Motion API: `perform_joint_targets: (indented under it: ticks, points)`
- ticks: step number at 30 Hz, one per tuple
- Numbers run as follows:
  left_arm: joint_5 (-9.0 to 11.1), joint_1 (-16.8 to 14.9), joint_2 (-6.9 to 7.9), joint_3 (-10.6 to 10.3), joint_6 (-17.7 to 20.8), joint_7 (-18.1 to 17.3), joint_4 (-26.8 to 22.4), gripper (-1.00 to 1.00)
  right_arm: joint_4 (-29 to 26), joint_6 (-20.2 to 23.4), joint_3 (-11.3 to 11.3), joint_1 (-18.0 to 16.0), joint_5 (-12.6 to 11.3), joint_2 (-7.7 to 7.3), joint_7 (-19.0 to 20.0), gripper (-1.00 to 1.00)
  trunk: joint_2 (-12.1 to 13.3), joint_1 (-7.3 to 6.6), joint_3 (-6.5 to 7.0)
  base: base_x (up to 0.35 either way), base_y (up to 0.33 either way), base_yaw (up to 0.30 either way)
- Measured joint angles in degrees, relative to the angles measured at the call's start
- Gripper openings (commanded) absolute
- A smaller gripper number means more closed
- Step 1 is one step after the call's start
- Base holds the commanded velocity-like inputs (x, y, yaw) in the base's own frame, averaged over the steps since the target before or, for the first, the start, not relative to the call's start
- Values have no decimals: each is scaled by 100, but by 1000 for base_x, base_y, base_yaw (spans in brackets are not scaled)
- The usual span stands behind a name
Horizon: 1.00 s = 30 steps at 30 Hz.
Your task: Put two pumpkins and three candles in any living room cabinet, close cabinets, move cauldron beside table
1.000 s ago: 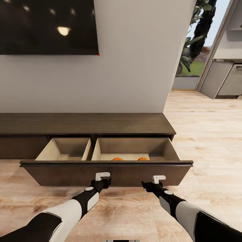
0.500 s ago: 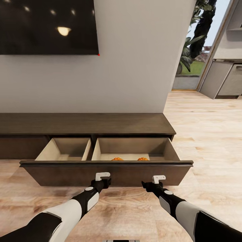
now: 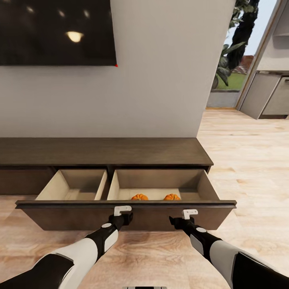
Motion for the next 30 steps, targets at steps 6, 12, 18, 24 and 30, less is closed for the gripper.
perform_joint_targets:
  ticks: [6, 12, 18, 24, 30]
  points:
    - [0, 0, 0, 0, 0, 0, 0, 100, -1, 0, 0, 1, 0, 0, 0, 100, 0, 0, 0, 11, 0, 0]
    - [0, 0, 0, -2, 0, 0, 0, 100, 0, 0, 0, 1, -1, 0, 0, 100, 0, 0, 0, 22, 0, 0]
    - [3, 1, 0, 18, -1, 0, 3, 100, 0, 0, 0, 2, -1, 0, 0, 100, 0, -1, 0, 138, 0, 0]
    - [4, 1, 0, 20, 0, -1, 4, 100, 0, 0, 0, 2, -2, 0, 0, 100, 0, 0, 0, 14, 0, 0]
    - [4, 3, 0, 25, 0, -2, 4, 100, -3, 0, 0, 0, -1, 0, 0, 100, 0, 0, 0, 26, 0, 0]
